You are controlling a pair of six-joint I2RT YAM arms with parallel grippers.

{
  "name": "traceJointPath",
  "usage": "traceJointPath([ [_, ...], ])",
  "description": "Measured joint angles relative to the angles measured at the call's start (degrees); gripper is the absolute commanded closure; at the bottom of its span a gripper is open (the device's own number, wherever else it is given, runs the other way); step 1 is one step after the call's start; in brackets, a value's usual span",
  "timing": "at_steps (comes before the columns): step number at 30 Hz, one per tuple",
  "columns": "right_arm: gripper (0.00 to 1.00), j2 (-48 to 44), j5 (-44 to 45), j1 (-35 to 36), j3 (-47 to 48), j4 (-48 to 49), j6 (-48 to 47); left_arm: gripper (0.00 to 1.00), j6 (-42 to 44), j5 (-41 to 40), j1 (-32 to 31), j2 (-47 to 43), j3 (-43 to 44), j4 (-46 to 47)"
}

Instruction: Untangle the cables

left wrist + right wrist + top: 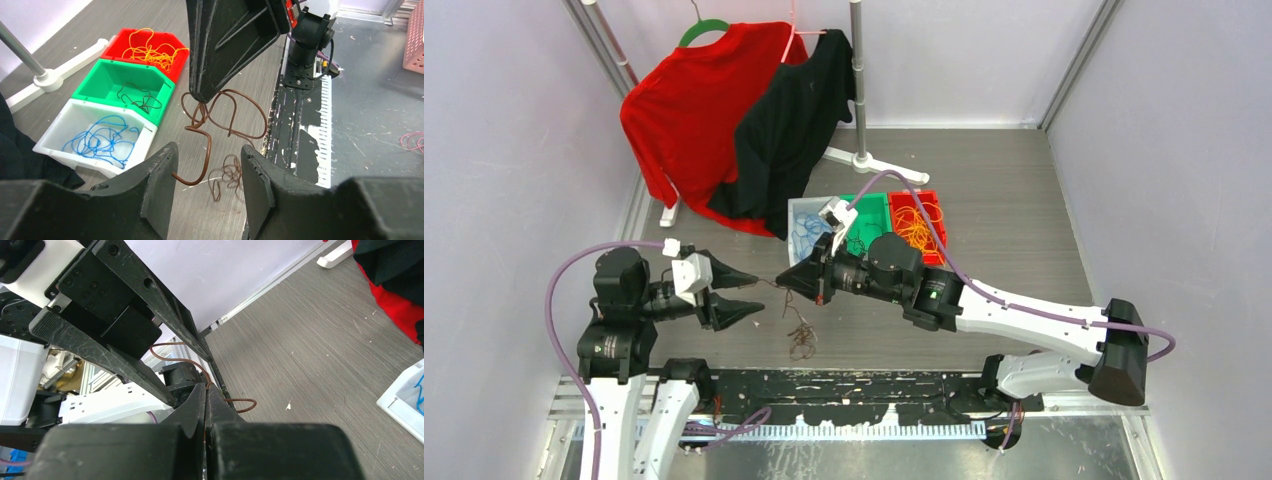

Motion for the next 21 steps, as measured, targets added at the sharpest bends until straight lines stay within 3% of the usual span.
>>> traceJointPath([
  [3,0.99,0.0,-0.5,0.0,0.0,0.1,0.6,0.39,0.3,0.1,0.0,0.0,0.0,-0.5],
  [11,0.99,2.7,-3.2,0.0,0.8,2.0,2.6,0.43,-1.0,2.3,0.0,-0.1,-0.2,-0.7],
  [14,0.99,5.0,-4.0,0.1,1.1,2.2,3.1,0.59,-2.2,2.4,0.0,-0.2,-0.3,-0.7],
  [16,0.99,5.6,-4.1,0.2,1.1,2.1,3.5,0.89,-2.9,2.3,0.0,-0.4,-0.3,-0.6],
  [17,0.99,5.7,-4.0,0.3,1.1,2.0,3.5,0.99,-3.0,2.3,0.0,-0.5,-0.3,-0.6],
  [21,0.99,4.8,-3.8,0.3,0.6,2.5,3.7,1.00,-2.1,1.1,0.0,-0.6,-0.3,-0.7],
])
